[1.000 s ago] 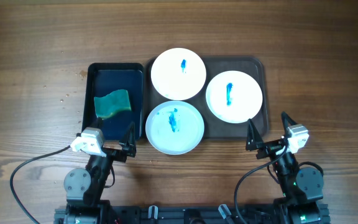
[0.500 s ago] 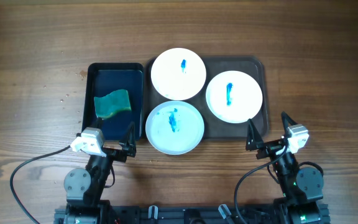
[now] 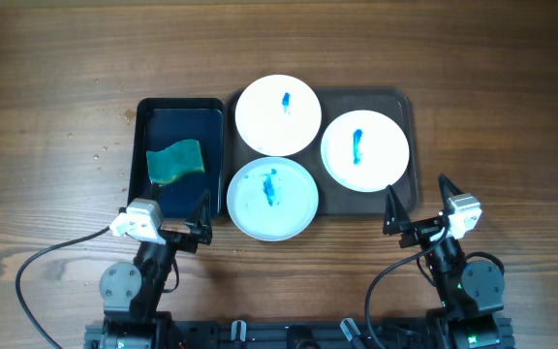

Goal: Clean dirty plates on tray and stack at the side

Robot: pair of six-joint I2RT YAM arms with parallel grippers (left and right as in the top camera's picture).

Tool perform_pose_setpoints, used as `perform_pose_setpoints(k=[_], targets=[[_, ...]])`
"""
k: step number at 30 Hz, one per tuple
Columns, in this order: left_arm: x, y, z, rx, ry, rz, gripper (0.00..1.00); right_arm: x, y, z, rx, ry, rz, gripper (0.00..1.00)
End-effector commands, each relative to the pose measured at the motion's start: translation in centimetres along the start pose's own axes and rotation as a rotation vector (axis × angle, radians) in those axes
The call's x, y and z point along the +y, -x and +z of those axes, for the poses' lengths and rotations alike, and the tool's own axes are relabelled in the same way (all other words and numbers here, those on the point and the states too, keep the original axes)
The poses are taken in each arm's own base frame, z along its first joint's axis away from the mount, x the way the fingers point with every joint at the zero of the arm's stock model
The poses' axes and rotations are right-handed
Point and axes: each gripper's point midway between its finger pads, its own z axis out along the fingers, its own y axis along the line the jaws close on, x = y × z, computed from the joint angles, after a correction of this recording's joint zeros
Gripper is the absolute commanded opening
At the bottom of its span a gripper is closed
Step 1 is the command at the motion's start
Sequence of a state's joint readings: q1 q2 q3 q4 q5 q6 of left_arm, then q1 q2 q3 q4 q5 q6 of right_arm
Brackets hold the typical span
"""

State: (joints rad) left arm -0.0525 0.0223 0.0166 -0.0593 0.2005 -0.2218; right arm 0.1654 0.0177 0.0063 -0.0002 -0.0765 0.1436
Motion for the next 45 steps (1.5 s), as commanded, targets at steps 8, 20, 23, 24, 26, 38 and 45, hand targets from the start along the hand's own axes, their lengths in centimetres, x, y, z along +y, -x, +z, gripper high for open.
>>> perform_pose_setpoints(k=[8,20,23,24,26,38,45], targets=[[-0.1,-0.6,0.1,0.015,-0.011,0.004,1.00,-0.4,0.0,0.0,-0.003,-0.019,-0.010,1.00],[1.1,-0.4,0.1,0.002,0.058,0.003,1.00,-0.4,0.0,0.0,-0.003,-0.019,-0.010,1.00],[1.1,-0.4,0.1,0.002,0.059,0.003,1.00,-0.4,0.1,0.0,-0.007,-0.024,-0.014,1.00],[1.1,-0.4,0.1,0.001,0.059,0.003,1.00,-0.6,0.1,0.0,-0.006,-0.034,-0.013,1.00],[1.1,-0.4,0.1,0.001,0.059,0.003,1.00,-0.6,0.1,0.0,-0.006,-0.033,-0.013,1.00],[0.5,1.2,-0.5,0.049,0.073,-0.001,1.00,1.3,0.3,0.2,0.049,0.069,-0.004,1.00],[-0.6,6.0,0.4,0.265,0.140,-0.035,1.00,3.1,3.8,2.7,0.223,0.130,0.030,0.99]])
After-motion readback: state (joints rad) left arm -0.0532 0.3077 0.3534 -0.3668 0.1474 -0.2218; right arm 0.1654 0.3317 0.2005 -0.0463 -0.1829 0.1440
